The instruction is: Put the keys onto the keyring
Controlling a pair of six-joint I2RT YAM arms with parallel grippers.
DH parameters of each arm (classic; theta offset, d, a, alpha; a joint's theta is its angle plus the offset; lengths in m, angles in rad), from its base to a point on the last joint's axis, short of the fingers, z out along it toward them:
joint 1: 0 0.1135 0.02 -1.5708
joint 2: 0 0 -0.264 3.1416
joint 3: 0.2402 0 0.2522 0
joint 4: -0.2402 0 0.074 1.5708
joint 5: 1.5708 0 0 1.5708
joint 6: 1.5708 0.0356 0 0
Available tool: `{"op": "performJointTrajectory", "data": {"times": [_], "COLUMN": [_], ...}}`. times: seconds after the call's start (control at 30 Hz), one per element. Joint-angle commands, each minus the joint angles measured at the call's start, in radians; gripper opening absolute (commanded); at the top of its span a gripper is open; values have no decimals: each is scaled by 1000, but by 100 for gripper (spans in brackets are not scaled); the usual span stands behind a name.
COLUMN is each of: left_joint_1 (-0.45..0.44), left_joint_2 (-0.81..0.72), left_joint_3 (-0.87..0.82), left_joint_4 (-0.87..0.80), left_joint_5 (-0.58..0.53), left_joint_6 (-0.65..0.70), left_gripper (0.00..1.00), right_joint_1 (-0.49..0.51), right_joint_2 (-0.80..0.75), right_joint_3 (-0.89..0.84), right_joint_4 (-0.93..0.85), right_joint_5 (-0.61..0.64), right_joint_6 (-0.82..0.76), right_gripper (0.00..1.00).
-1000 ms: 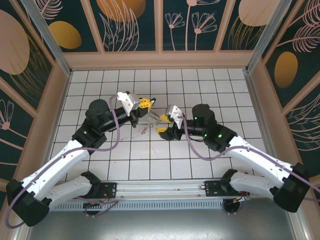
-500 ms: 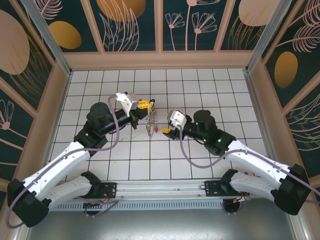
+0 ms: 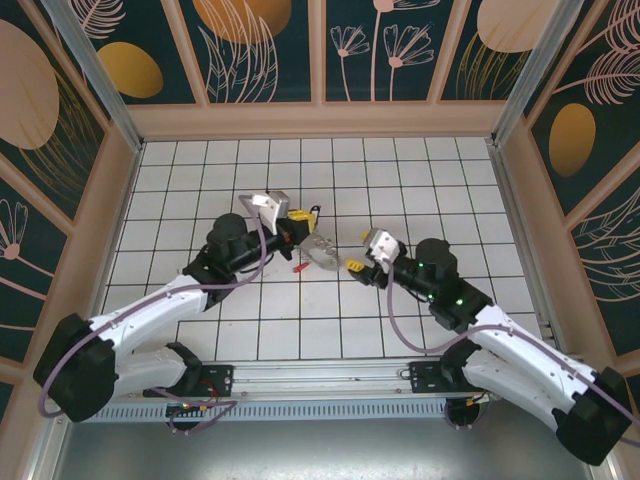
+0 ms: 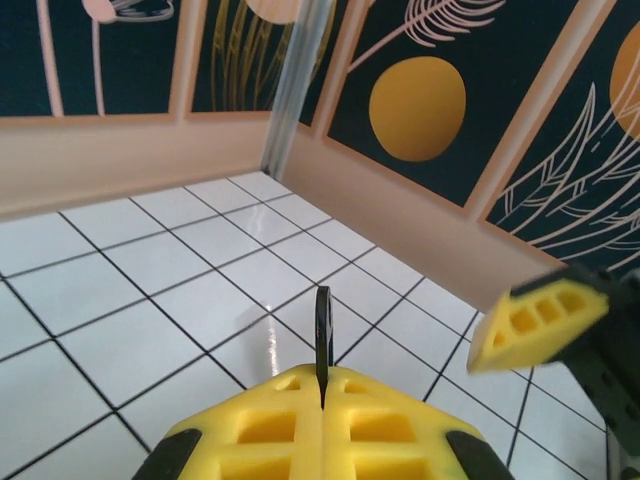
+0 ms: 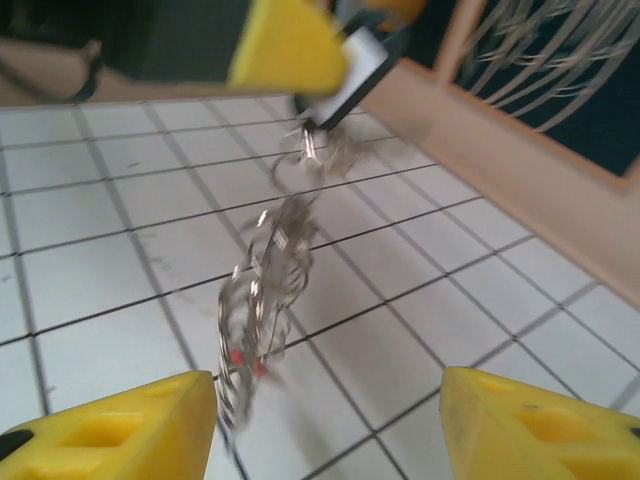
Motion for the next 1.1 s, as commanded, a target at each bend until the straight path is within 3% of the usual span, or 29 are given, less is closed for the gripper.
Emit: {"op": "performJointTrajectory", "data": {"times": [0.0, 0.27, 0.5, 0.63, 0.9, 1.07], "left_joint_1": [-42, -97, -98, -99, -99, -100], "left_joint_2": [46, 310, 547, 644, 651, 566], "left_joint_3": [45, 243, 460, 573, 366, 123], "left_joint_4": [182, 256, 277, 208, 257, 291], "left_joint_5": [-28, -29, 18, 65, 163, 91], "left_joint_6": [-40, -69, -22, 52, 166, 200], "left_gripper": [0, 0, 0, 0, 0, 0], "right_joint_1": [-56, -180, -246, -260, -274, -278], "right_joint_2": [-94, -245, -293, -310, -317, -310], "right_joint_3": [-22, -71, -71, -76, -76, -79], "right_joint_4": [43, 15, -4, -12, -33, -19], "right_joint_5": [88, 237, 251, 275, 263, 260], "right_joint_6": [75, 132, 156, 164, 169, 175], "right_gripper": [61, 62, 62, 62, 62, 62]}}
